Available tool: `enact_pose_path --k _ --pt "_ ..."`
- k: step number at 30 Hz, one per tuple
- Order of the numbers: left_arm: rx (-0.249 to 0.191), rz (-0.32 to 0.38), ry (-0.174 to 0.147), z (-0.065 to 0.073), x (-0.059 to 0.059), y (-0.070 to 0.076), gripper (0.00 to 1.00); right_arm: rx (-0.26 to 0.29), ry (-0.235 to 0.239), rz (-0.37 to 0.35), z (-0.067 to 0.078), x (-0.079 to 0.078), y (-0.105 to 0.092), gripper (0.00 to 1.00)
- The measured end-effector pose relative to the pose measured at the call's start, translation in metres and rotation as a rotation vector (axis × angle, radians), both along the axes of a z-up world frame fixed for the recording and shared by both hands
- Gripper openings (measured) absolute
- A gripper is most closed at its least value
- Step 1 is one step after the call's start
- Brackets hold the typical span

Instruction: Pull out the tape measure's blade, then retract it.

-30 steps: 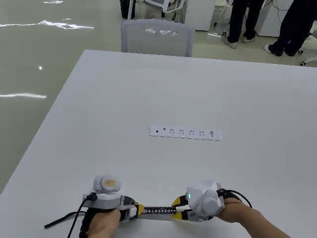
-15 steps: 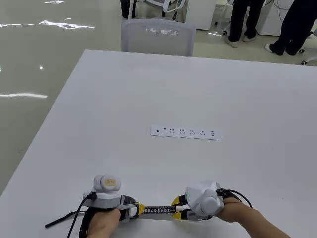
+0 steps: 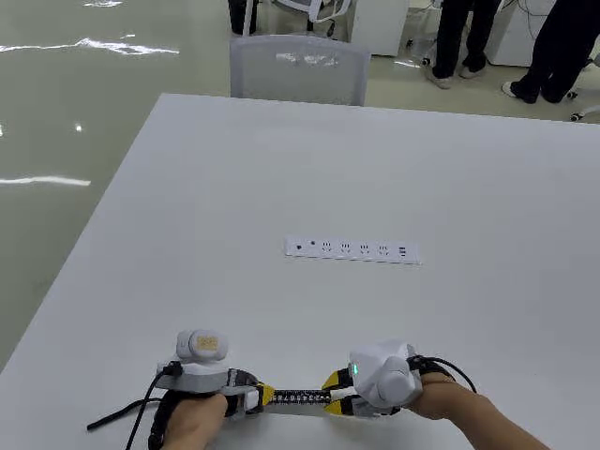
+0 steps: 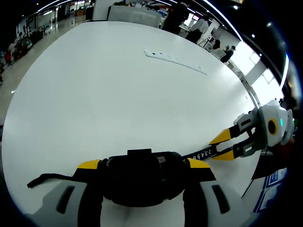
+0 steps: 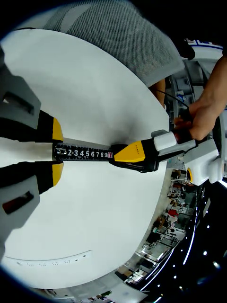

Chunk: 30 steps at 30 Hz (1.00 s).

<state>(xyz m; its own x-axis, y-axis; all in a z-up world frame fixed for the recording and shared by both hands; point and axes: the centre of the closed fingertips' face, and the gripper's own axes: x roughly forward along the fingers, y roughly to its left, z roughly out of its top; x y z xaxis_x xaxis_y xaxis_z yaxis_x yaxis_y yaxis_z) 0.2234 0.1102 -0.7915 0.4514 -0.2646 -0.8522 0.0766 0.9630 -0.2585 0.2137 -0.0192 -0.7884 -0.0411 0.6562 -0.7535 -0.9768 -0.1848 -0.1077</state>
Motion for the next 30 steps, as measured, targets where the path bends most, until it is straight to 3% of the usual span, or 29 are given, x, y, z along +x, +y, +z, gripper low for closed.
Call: enact_pose_path --k 17,30 --pt "-0.002 -0.011 0.006 0.0002 -0.0069 0.0010 0.65 0.000 0.007 0.003 0.0000 -0.0027 0.0043 0.13" --pt "-0.004 -0.017 0.008 -0.0059 -0.0045 0.0030 0.65 0.003 0.013 0.003 -0.0013 -0.0037 0.0077 0.13"
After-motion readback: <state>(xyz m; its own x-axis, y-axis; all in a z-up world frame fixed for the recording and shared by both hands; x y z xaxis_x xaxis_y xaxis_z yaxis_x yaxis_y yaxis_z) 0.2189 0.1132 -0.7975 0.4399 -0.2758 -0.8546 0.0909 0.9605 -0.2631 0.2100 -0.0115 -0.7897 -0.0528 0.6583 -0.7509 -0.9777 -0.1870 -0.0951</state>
